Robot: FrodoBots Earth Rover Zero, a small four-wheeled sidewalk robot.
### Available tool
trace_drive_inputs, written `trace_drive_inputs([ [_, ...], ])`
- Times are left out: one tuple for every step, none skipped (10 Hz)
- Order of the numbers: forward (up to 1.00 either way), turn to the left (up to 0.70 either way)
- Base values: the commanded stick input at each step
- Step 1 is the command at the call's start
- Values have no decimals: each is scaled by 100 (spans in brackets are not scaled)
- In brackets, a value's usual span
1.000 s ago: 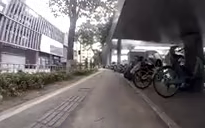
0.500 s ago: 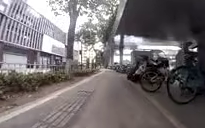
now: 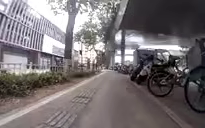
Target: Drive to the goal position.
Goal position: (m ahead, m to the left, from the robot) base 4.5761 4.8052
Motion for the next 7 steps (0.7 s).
trace_drive_inputs([
  [70,0],
  [70,0],
  [70,0],
  [70,0],
  [70,0],
  [70,0],
  [70,0],
])
